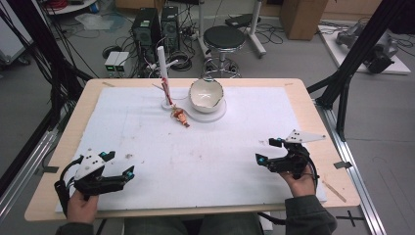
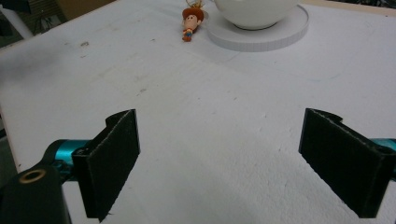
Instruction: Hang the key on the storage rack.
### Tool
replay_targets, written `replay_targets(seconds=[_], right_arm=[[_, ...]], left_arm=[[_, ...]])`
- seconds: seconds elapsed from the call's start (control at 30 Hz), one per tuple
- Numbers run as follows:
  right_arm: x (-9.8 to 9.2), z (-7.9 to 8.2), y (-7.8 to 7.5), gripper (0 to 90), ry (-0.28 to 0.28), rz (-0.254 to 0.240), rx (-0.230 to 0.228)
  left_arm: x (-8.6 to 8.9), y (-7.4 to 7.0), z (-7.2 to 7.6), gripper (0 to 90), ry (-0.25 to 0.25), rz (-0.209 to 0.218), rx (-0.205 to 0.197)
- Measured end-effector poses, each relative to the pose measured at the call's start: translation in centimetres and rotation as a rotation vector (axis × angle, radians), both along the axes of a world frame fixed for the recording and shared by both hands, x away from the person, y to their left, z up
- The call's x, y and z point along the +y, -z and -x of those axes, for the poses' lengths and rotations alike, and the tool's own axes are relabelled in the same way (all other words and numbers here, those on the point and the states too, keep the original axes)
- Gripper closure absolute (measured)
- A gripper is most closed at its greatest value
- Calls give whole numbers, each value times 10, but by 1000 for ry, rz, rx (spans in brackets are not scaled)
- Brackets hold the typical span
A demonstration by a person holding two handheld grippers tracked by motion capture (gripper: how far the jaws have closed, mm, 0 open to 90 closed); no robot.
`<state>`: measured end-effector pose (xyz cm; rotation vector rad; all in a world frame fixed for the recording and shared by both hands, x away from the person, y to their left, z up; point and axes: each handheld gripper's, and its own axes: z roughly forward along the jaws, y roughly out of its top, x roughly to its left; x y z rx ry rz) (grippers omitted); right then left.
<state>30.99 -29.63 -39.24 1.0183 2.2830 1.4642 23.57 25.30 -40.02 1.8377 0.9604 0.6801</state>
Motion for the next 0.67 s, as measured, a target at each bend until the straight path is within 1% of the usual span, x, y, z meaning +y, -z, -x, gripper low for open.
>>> replay_targets(seconds=[0.1, 0.23, 0.5, 0.6, 0.67], right_arm=[[-4, 4, 2, 117, 11, 11, -8], [-7, 8, 3, 117, 16, -2, -8], [-8, 12, 5, 117, 2, 17, -10], [-8, 14, 4, 117, -11, 13, -25], [-8, 14, 4, 117, -10, 13, -25]], left_arm=[[-1, 0, 0, 187, 5, -3, 2], [-1, 0, 0, 187, 6, -6, 3], [-3, 1, -1, 187, 12, -1, 4], [-3, 1, -1, 187, 14, -3, 6], [-3, 1, -2, 187, 12, 0, 4]])
